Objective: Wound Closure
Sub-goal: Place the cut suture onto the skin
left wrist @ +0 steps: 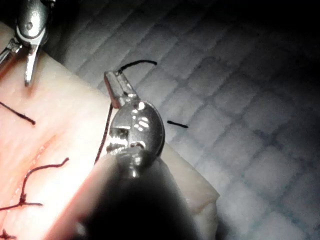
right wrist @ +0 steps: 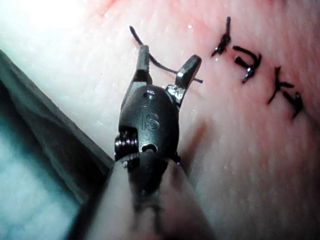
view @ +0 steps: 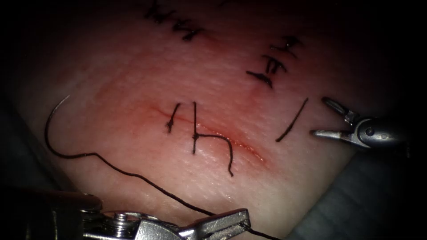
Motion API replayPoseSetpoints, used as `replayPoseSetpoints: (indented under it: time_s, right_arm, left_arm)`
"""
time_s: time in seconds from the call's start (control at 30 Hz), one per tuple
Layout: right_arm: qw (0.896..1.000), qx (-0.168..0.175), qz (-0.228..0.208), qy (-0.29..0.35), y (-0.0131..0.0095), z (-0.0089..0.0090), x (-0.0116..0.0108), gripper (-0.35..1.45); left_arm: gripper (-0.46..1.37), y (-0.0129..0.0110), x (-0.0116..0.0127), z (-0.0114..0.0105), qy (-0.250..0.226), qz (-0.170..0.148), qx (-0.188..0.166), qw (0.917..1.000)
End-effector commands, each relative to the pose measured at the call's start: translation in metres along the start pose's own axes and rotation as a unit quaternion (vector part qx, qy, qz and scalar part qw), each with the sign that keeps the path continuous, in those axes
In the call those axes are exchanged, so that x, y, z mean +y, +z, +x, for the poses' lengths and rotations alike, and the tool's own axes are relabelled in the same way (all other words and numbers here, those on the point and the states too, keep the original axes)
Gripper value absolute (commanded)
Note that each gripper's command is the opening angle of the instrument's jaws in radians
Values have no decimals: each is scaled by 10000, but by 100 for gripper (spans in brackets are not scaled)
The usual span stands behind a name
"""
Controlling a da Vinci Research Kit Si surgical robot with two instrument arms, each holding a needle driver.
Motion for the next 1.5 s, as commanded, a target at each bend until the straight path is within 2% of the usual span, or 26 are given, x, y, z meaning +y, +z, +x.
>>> replayPoseSetpoints:
  time_s: [0.03,0.1,0.33,0.37,0.4,0.47,0.6,0.73,0.8,0.9,0.93,1.0,1.03,1.13,1.37,1.5]
  right_arm:
    - [10000,1,37,1,0,0,0,144]
    - [10000,0,34,2,0,0,0,144]
    - [10000,-1,33,2,1,0,0,144]
    - [10000,0,34,2,1,1,0,144]
    - [10000,1,36,1,0,1,-1,144]
    - [10000,2,37,1,0,2,-2,144]
    - [10000,2,35,2,0,4,-4,144]
    - [10000,2,34,1,0,5,-5,144]
    - [10000,2,34,1,0,5,-5,144]
    - [10000,3,34,-1,-1,6,-7,144]
    - [10000,3,34,-1,-2,6,-7,144]
    - [10000,3,34,-3,-2,7,-9,145]
    - [10000,3,32,-4,-2,7,-9,145]
    - [10000,8,36,-4,-1,6,-9,145]
    - [10000,25,60,1,4,8,-10,144]
    - [10000,26,57,-1,5,8,-12,145]
  left_arm:
    - [-35,2,4,-4,-38,-56,-14,10000]
    - [-35,9,13,-16,-109,-118,-40,9999]
    - [-35,34,40,-86,-462,-312,-103,9984]
    - [-35,37,41,-96,-530,-340,-144,9979]
    - [-35,41,41,-116,-642,-377,-205,9970]
    - [-35,44,41,-131,-722,-394,-232,9963]
    - [-35,56,38,-183,-1049,-546,-489,9918]
    - [-35,62,38,-219,-1354,-644,-573,9870]
    - [-35,62,36,-230,-1444,-664,-579,9856]
    - [-35,61,30,-242,-1528,-686,-648,9837]
    - [-30,60,29,-243,-1549,-699,-676,9831]
    - [-4,58,26,-246,-1557,-687,-787,9823]
    - [17,55,24,-246,-1549,-661,-843,9821]
    - [39,46,19,-243,-1554,-550,-884,9824]
    - [46,27,6,-226,-1626,-407,-964,9811]
    - [52,18,-1,-220,-1576,-440,-976,9817]
